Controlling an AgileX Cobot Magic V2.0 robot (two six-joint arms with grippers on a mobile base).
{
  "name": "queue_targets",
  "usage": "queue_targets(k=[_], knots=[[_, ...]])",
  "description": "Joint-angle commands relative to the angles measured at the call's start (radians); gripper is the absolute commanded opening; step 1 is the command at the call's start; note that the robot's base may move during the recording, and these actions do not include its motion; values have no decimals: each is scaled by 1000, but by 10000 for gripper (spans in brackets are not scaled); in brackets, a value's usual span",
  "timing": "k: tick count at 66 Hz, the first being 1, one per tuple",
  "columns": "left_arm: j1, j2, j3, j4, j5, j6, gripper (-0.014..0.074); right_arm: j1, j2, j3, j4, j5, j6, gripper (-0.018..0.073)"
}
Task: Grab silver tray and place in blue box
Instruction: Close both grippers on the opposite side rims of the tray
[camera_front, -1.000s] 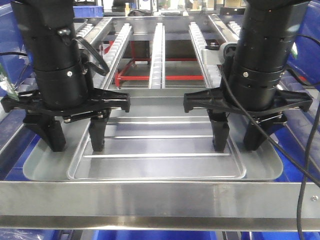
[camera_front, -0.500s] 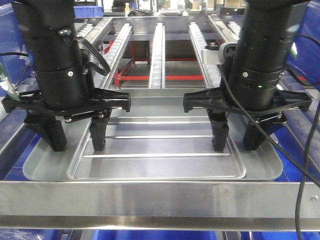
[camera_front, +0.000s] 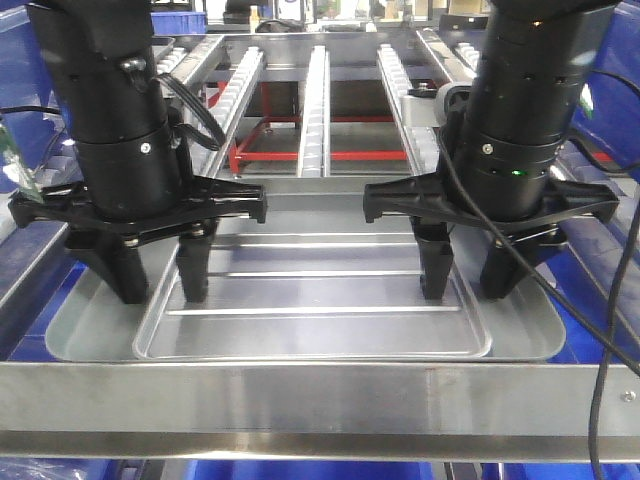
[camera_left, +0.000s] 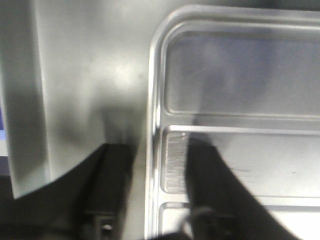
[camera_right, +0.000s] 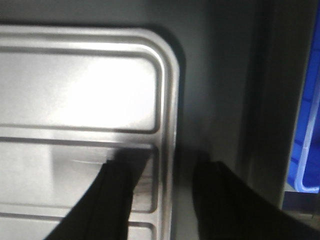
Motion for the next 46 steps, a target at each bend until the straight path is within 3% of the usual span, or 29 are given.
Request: queue_targets(k=[1, 15, 46], knots=[[-6, -33, -22, 14, 6, -6, 82, -5, -43, -31, -7, -28, -9, 265], [-6, -33, -22, 14, 6, -6, 2, -5, -43, -31, -7, -31, -9, 44], [-6, -33, -22, 14, 6, -6, 0, -5, -43, -31, -7, -30, -9, 49]])
